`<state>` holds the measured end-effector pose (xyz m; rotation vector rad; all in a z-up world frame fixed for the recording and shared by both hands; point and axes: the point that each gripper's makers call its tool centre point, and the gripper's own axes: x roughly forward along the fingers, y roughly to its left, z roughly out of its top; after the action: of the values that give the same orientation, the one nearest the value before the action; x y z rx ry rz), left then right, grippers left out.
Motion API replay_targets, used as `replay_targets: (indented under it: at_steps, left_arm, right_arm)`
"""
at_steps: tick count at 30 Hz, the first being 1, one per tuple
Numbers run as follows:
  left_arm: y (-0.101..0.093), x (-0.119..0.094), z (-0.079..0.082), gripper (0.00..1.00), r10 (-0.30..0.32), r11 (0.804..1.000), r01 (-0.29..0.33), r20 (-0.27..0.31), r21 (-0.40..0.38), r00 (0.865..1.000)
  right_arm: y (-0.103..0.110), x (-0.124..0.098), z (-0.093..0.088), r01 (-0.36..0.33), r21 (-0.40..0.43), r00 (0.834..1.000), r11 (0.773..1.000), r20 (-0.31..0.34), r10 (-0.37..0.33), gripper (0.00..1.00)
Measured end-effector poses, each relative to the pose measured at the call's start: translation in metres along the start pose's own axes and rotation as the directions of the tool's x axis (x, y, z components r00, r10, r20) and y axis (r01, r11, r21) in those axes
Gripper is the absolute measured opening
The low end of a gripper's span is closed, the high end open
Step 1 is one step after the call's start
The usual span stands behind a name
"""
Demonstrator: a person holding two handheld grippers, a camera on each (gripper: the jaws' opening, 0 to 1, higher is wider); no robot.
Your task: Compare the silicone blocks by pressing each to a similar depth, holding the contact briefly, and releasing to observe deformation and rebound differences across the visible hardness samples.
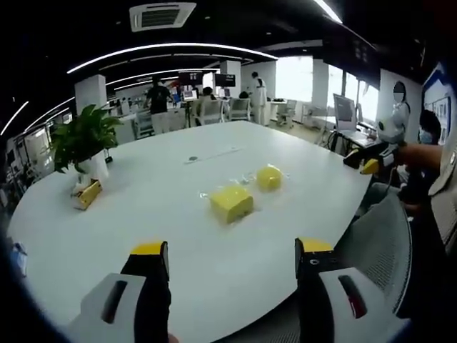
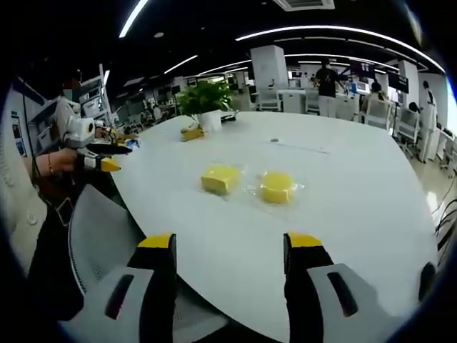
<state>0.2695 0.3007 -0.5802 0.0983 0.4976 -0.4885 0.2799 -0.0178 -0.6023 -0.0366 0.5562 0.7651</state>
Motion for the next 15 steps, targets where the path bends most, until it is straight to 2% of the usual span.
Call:
replay_targets:
  at_steps: [7,15]
  left_arm:
    - [0.001,0.015,0.003,0.70,-0.028,1.000,0.028,-0.017,-0.014,0.999]
    - [0.010,0.041,0.008,0.70,-0.059,0.997,0.057,-0.030,-0.058,0.998]
  right_arm:
    - [-0.002,0.005,-0.001,0.001,0.005,1.000,1.000,-0.014,-0.001,0.56]
    - [-0.009,0.010,-0.001,0.009,0.030,1.000,1.000,-0.024,-0.008,0.56]
